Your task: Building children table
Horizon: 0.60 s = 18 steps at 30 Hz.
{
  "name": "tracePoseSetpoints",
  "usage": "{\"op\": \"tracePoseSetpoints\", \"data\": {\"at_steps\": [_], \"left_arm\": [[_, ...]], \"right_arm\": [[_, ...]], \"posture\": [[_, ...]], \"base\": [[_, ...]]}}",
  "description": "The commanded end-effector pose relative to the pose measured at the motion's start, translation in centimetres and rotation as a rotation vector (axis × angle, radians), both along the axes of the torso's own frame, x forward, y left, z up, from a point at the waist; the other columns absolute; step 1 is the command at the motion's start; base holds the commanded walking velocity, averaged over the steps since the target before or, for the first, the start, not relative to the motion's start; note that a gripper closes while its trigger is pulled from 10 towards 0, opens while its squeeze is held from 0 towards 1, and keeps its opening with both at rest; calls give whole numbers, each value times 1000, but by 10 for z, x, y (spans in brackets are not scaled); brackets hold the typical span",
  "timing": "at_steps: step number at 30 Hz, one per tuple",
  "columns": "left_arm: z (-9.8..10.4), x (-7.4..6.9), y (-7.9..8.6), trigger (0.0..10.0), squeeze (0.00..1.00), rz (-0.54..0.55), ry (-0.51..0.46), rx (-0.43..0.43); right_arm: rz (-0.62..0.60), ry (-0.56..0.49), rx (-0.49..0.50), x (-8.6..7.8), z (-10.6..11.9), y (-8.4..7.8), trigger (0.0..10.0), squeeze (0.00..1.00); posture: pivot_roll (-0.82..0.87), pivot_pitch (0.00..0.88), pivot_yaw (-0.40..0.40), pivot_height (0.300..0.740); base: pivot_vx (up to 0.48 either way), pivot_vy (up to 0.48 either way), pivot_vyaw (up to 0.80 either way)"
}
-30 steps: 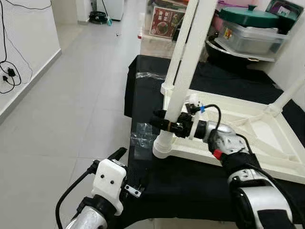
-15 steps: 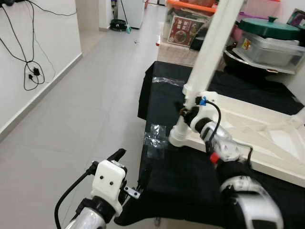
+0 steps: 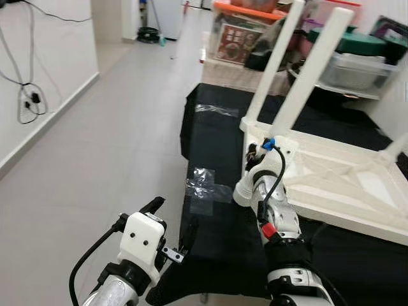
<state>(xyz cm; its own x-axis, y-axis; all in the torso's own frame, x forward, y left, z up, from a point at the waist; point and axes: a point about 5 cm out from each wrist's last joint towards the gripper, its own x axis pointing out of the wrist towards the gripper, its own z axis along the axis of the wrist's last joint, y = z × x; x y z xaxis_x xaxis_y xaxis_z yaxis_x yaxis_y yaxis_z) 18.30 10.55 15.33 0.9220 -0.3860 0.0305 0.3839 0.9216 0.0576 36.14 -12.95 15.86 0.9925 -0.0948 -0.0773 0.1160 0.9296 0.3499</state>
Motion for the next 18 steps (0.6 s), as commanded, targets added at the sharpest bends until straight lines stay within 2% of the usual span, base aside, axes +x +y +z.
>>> {"op": "tracePoseSetpoints", "data": {"at_steps": [1, 2, 3, 5, 6, 7, 8, 9, 10, 11, 14, 15, 16, 18], "left_arm": [[-5, 0, -3, 10000, 0, -16, 20, 2], [-5, 0, -3, 10000, 0, -16, 20, 2], [-5, 0, -4, 10000, 0, -17, 17, 2], [-5, 1, -4, 10000, 0, -15, 12, 3], [-5, 1, -4, 10000, 0, -15, 12, 2], [-5, 1, -4, 10000, 0, -15, 12, 2], [-5, 1, -4, 10000, 0, -15, 12, 2], [-6, 1, -4, 10000, 0, -16, 13, 1], [-6, 2, -5, 10000, 0, -20, 13, 1], [-6, 2, -5, 10000, 0, -20, 13, 1], [-3, 3, -6, 10000, 0, -27, 3, -2], [-3, 3, -7, 10000, 0, -26, 1, -2], [-3, 3, -7, 10000, 0, -26, 1, -2], [-3, 3, -6, 10000, 0, -20, 1, -4]], "right_arm": [[81, 19, 110, 0, -2, 3, 10000, 827], [81, 19, 110, 0, -2, 3, 10000, 827], [138, -15, 130, 1, 3, -1, 10000, 0], [354, -98, 116, 1, 12, -8, 10000, 0], [491, -114, 100, 0, 13, -13, 10000, 0], [577, -116, 94, -1, 12, -15, 10000, 0], [577, -116, 94, -1, 12, -15, 10000, 0], [618, -114, 92, -2, 11, -17, 10000, 0], [726, -130, 62, -4, 12, -20, 10000, 0], [726, -130, 62, -4, 12, -20, 10000, 0], [1144, -140, -90, -17, 11, -25, 10000, 0], [1213, -133, -117, -20, 9, -25, 10000, 0], [1213, -133, -117, -20, 9, -25, 10000, 0], [1288, -109, -116, -18, 9, -23, 10000, 0]], "posture": [[158, 28, -147, 740], [158, 28, -147, 740], [156, 24, -151, 740], [153, 9, -151, 740], [150, 3, -153, 740], [150, 3, -153, 740], [150, 3, -153, 740], [150, 3, -153, 740], [152, 9, -154, 740], [152, 9, -154, 740], [163, 20, -157, 740], [163, 20, -157, 740], [163, 20, -157, 740], [166, 22, -160, 740]], "base": [[0, 0, 0], [0, 0, 0], [0, 0, 0], [0, 0, 0], [0, 0, 0], [0, 0, 0], [0, 0, 0], [0, 0, 0], [0, 0, 0], [0, 0, 0], [0, 0, 0], [0, 0, 0], [0, 0, 0], [0, 0, 0]]}}
